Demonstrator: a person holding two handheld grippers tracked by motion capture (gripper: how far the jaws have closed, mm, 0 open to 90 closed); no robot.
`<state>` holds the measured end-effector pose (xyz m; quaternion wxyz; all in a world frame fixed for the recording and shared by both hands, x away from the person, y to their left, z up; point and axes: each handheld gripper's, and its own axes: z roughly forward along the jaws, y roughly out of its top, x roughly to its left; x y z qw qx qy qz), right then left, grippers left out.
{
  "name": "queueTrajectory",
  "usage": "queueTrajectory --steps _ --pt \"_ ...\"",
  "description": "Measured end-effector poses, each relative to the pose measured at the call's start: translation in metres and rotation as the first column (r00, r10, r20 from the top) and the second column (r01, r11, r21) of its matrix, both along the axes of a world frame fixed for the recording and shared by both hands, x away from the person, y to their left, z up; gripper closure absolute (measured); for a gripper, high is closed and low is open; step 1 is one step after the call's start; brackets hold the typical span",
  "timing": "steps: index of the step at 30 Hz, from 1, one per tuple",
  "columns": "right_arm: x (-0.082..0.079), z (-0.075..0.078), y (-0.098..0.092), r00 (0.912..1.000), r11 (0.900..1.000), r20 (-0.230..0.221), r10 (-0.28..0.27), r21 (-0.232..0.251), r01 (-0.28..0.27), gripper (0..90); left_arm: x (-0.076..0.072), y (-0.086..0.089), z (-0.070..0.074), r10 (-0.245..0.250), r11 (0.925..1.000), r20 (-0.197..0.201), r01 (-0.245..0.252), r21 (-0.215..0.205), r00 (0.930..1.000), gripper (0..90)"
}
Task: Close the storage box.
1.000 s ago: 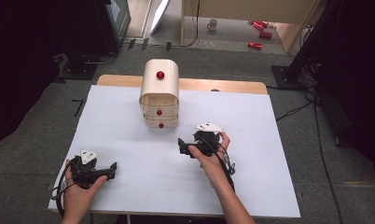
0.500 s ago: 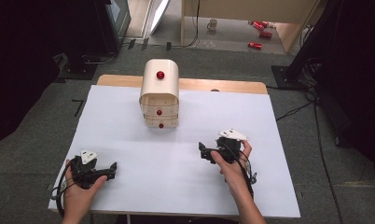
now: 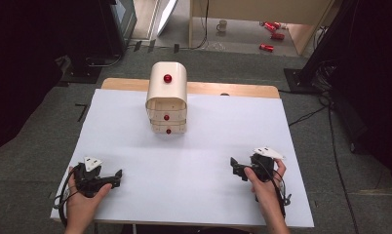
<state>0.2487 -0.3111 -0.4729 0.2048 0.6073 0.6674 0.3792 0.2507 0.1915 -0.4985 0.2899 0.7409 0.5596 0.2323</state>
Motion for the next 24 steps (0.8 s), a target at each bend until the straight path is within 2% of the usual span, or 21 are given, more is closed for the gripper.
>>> queueTrajectory --steps 14,24 --pt "-0.033 -0.013 -0.061 0.9966 0.997 -0.029 -0.077 -0.028 0.076 4.4 0.000 0.000 0.000 0.002 1.0000 0.002 -0.002 0.000 1.0000 0.6" --pt "-0.049 -0.025 -0.085 0.9932 0.988 -0.052 -0.104 -0.121 0.097 4.4 0.000 0.000 0.000 0.002 1.0000 0.002 -0.002 -0.001 1.0000 0.6"
